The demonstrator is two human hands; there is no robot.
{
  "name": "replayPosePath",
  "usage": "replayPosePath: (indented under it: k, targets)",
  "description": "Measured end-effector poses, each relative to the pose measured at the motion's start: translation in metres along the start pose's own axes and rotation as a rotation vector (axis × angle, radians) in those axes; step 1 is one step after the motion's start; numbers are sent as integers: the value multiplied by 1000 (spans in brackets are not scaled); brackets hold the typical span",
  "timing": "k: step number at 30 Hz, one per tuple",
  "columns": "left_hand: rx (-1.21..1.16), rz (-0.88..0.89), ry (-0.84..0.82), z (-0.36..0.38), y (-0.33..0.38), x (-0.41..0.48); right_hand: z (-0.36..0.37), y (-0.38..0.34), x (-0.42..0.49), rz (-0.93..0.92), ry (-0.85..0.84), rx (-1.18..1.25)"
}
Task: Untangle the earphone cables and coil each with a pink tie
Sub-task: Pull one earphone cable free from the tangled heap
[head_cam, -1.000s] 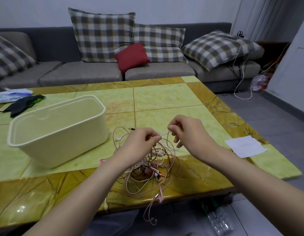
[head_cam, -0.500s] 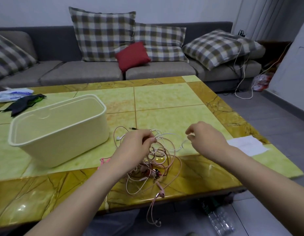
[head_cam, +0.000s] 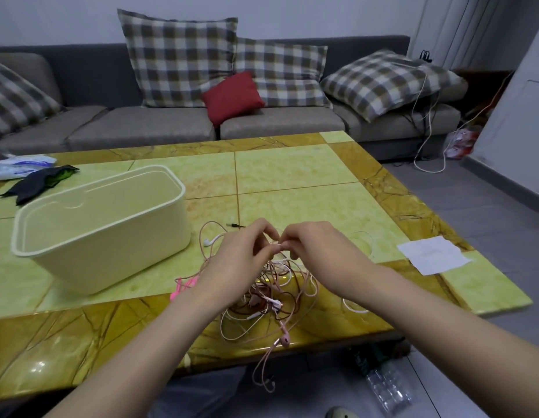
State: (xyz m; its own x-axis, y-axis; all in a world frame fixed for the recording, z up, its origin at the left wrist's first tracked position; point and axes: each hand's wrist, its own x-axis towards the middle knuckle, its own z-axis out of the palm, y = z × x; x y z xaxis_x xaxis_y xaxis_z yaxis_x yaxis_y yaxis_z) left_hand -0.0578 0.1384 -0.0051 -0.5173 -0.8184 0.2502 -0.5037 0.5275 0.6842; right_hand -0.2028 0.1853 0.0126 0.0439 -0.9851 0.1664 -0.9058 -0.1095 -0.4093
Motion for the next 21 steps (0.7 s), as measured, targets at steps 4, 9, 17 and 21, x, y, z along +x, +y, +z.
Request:
replayPosePath:
  k: [4, 9, 17, 21]
  targets:
    - [-4, -58, 16, 2, -14, -8, -5, 4, 6, 75, 131, 164]
    - [9, -125, -70, 1, -28, -12, -5, 15, 8, 204, 279, 325]
    - [28, -109, 41, 7, -37, -20, -3, 42, -1, 290, 186, 336]
    - [73, 10, -20, 13, -17, -16, 7, 30, -9, 145, 15, 229]
